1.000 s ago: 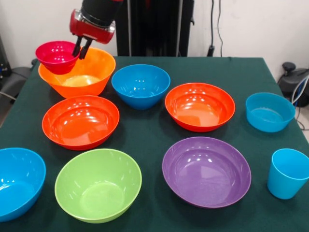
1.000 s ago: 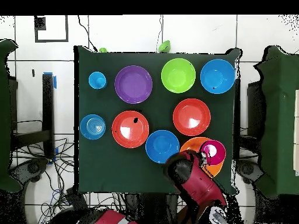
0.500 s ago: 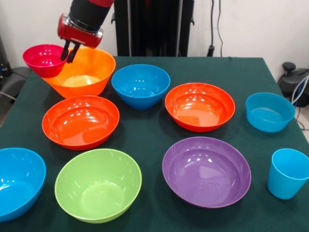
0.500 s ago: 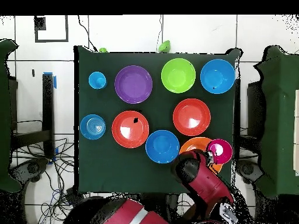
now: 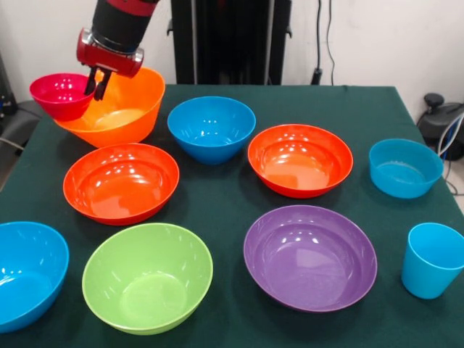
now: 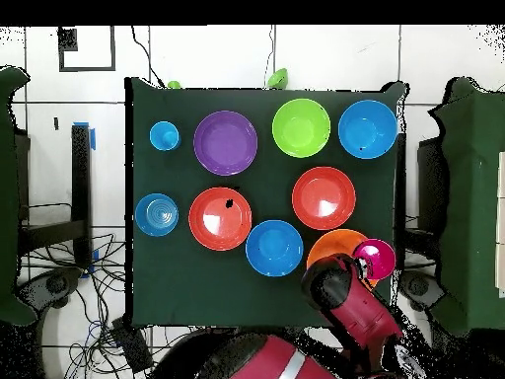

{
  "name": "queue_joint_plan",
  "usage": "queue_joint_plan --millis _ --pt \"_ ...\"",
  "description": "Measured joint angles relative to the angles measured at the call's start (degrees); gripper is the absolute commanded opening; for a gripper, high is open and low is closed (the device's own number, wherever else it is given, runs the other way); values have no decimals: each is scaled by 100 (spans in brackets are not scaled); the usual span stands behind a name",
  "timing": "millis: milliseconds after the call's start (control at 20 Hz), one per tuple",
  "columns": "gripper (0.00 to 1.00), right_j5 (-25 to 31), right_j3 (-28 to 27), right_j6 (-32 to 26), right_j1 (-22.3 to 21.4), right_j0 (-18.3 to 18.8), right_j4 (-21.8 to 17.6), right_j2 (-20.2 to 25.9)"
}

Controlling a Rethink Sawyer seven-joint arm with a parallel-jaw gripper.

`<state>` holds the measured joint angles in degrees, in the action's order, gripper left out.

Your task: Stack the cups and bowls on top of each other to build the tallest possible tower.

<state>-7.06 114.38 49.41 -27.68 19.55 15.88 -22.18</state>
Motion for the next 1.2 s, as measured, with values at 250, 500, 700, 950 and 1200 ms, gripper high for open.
queue_joint_plan --millis 250,500,700,950,1200 --pt "0 1 7 39 -91 -2 0 68" --pt "0 2 59 122 -231 -6 -1 162" --pt "0 6 79 127 -294 -37 -1 169" --pt "0 123 85 127 -400 -186 -1 170" --pt "0 194 104 166 -439 -256 -1 194"
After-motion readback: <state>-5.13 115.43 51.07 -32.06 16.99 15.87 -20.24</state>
